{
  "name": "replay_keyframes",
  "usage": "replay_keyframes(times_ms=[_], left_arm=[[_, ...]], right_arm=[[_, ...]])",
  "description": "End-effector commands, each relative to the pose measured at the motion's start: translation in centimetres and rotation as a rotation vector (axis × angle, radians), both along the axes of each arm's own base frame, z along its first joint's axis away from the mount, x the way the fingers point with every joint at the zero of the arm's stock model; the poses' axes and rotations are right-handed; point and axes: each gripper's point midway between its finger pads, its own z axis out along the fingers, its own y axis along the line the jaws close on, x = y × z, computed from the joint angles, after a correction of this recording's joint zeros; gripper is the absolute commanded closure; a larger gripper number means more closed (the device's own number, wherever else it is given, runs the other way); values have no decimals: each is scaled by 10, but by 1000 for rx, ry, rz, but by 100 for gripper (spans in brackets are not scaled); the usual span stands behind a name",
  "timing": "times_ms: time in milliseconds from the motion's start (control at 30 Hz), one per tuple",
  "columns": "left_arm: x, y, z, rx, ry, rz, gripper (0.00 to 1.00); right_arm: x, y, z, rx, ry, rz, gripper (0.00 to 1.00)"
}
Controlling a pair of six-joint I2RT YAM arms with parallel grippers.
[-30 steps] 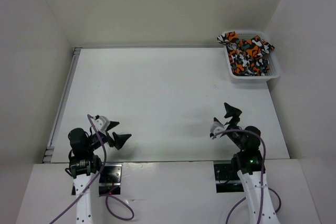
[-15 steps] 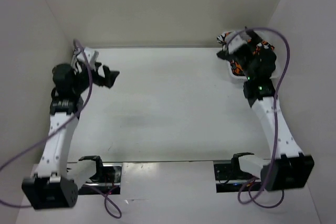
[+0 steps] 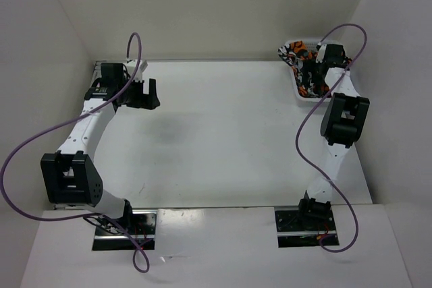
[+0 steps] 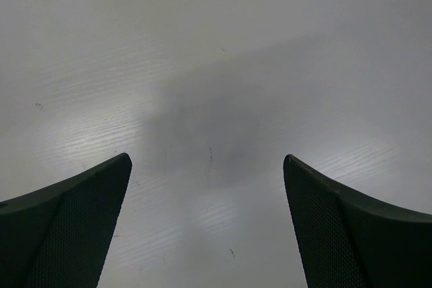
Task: Fold and stack the shorts
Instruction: Grab the shorts from the pile, then move the shorts to the center of the board
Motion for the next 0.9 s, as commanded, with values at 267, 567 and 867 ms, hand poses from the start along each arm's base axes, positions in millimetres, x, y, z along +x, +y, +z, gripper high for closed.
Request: replay_keyframes(times_ms=[267,567,867], left_arm=[[-1,10,8,41,-17,39,0],[21,22,41,85,-154,95,0],[33,35,88,121,-310,160,0]], right_arm=[[6,36,23,123,-34,82,100],[0,82,352,67,-721,62,100],[-115,285,508,111,-1010,429,100]])
